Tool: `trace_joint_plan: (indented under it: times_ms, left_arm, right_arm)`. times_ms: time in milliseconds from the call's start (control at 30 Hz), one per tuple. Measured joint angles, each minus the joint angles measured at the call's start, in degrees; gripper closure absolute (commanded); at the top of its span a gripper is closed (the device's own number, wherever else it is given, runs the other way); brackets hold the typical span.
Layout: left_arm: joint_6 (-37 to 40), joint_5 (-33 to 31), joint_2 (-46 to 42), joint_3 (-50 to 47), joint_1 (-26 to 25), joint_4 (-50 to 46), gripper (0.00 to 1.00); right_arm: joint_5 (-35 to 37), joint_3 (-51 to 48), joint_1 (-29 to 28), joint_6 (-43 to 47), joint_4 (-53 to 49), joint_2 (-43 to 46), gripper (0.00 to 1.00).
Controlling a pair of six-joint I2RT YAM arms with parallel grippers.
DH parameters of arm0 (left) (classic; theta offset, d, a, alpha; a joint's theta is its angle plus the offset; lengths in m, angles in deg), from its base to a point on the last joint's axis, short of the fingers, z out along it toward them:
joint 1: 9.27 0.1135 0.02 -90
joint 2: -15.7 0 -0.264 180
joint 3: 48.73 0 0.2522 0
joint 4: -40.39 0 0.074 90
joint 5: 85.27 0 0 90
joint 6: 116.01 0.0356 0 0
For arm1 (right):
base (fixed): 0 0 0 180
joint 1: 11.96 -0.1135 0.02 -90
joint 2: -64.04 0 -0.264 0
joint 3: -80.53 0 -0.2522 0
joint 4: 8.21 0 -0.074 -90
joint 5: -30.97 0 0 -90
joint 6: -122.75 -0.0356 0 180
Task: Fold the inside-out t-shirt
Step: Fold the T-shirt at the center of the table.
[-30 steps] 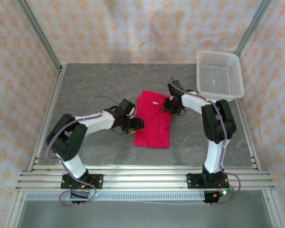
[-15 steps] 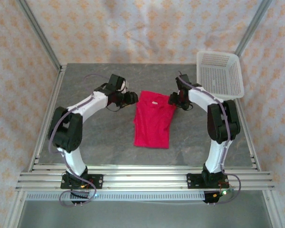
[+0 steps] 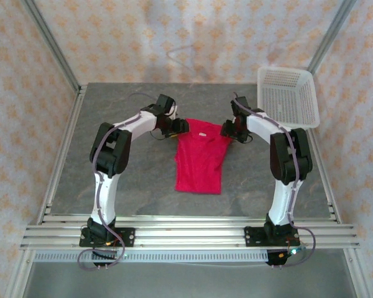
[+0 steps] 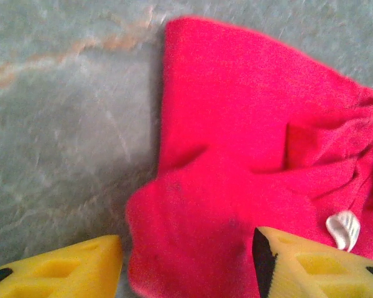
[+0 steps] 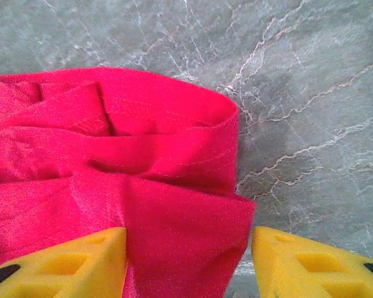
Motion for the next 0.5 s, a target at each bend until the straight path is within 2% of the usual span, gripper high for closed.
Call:
trace_joint_plan:
  times_ms: [433,500]
  left_arm:
    - [-2.1,1.4,3.5,2.5,-0.1,2.7,0.58]
    - [-2.4,1.3,4.4,3.0,-0.2,2.9,0.63]
  right_arm:
    - [-0.5,1.6,0.0,0.4,0.0,-3.5,0.56]
    - [-0.7,1.7,0.0,0.4,0.0,-3.6,0.57]
